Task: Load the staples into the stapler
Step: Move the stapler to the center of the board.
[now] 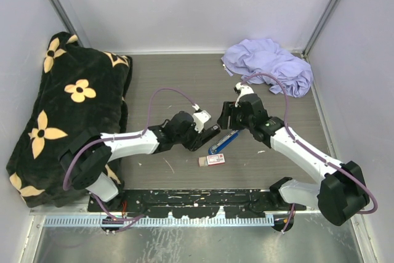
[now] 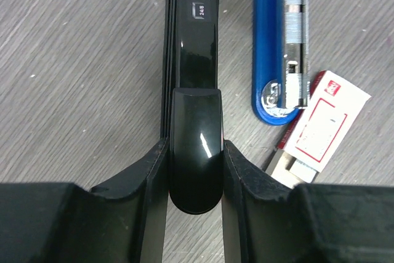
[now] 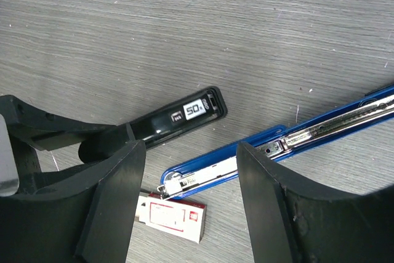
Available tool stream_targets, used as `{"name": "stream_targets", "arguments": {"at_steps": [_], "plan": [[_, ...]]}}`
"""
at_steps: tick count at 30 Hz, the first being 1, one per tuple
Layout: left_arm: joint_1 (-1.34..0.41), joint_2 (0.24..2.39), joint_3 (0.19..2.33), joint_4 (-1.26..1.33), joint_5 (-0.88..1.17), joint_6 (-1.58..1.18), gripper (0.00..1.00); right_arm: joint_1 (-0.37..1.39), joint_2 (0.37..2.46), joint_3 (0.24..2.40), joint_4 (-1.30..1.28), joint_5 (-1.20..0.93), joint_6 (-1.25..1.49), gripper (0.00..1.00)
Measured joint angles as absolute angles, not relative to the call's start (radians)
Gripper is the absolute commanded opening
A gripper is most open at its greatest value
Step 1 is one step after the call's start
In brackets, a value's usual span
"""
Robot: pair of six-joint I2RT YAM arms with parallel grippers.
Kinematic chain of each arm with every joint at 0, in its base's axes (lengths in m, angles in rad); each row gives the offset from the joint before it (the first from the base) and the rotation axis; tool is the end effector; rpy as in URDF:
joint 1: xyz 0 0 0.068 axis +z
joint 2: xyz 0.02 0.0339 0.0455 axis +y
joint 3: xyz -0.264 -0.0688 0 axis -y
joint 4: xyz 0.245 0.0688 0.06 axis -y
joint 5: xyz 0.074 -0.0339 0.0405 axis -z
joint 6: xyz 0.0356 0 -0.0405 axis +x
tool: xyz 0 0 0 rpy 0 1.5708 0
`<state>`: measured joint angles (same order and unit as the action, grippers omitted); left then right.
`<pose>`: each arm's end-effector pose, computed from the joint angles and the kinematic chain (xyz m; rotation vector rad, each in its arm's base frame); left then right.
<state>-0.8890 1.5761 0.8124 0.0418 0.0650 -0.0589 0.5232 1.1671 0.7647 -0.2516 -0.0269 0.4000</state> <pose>0.2012 -0.2515 0.1790 0.9818 2.1421 -0.5541 0.2180 0.1268 0.2489 -0.1553 2.2729 0.5281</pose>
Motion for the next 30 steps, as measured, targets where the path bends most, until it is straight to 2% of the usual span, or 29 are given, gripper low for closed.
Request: {"name": "stream_targets", "arguments": {"at_steps": [3, 6, 8, 10, 13, 15, 20, 24, 25, 30], "plan": [[-0.889, 1.559, 0.807, 0.018, 0.019, -0.068, 0.23, 0.523, 1.168, 0.764, -0.252, -0.031, 0.399, 0.67], [-0.888, 1.542, 0.807, -0.023, -0.028, -0.097, 0.38, 0.523, 1.172, 0.764, -0.249, -0.040, 0.399, 0.66], [-0.888, 1.534, 0.807, -0.043, -0.041, -0.123, 0.52, 0.523, 1.177, 0.760, -0.243, -0.049, 0.399, 0.67], [-0.888, 1.525, 0.806, -0.060, -0.050, -0.146, 0.58, 0.523, 1.183, 0.752, -0.240, -0.057, 0.399, 0.67], [-0.887, 1.492, 0.800, -0.080, -0.054, -0.183, 0.57, 0.523, 1.185, 0.744, -0.240, -0.068, 0.400, 0.66], [-0.887, 1.461, 0.795, -0.090, -0.054, -0.201, 0.56, 0.523, 1.185, 0.740, -0.239, -0.076, 0.400, 0.59], [-0.887, 1.411, 0.793, -0.111, -0.053, -0.225, 0.56, 0.523, 1.184, 0.699, -0.196, -0.121, 0.414, 0.53], [-0.887, 1.417, 0.793, -0.142, -0.052, -0.229, 0.57, 0.523, 1.184, 0.660, -0.180, -0.161, 0.437, 0.52], [-0.887, 1.420, 0.793, -0.147, -0.051, -0.229, 0.45, 0.523, 1.184, 0.656, -0.176, -0.168, 0.443, 0.49], [-0.887, 1.438, 0.793, -0.164, -0.048, -0.229, 0.32, 0.523, 1.184, 0.650, -0.133, -0.210, 0.467, 0.45]]}}
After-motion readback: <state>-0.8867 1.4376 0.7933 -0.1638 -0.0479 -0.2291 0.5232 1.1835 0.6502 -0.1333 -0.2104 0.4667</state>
